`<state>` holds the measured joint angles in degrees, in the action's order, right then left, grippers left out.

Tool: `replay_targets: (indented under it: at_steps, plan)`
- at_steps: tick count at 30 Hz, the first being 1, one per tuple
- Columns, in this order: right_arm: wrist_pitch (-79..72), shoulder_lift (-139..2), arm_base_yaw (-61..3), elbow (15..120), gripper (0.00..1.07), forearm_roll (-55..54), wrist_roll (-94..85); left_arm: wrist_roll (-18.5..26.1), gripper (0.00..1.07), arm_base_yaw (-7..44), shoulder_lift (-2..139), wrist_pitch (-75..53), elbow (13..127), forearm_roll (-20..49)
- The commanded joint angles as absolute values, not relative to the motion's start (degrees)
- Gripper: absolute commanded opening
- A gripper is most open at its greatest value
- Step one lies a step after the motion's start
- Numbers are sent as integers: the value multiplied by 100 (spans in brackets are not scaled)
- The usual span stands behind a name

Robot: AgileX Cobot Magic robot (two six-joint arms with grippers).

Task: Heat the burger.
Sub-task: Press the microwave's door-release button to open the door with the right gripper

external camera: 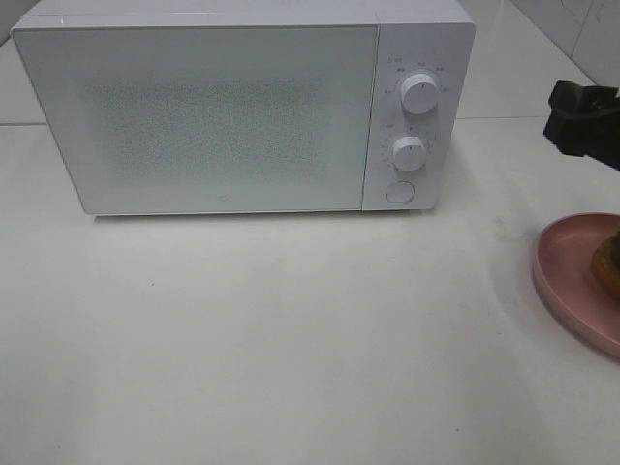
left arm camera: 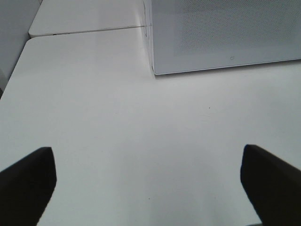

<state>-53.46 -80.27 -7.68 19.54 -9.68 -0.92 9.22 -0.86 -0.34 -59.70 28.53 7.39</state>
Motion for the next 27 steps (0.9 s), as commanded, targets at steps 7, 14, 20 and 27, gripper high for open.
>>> replay_targets:
  at_steps: [7,14,20,27]
  plan:
    - [-6217,-8434,-1988,1759,75,-2315,-1054,871,102,-57,-178,-5947,2836,768]
    - [-6744,-8932,-3054,1759,75,-3260,-1392,871,102,-57,-178,-5947,2836,768]
    - [-6996,-9288,-3638,1765,75,-3822,-1627,871,102,-57,-178,-5947,2836,768]
    - [-7168,-9631,-4326,1765,75,-4618,-1696,871,102,-57,-178,-5947,2836,768]
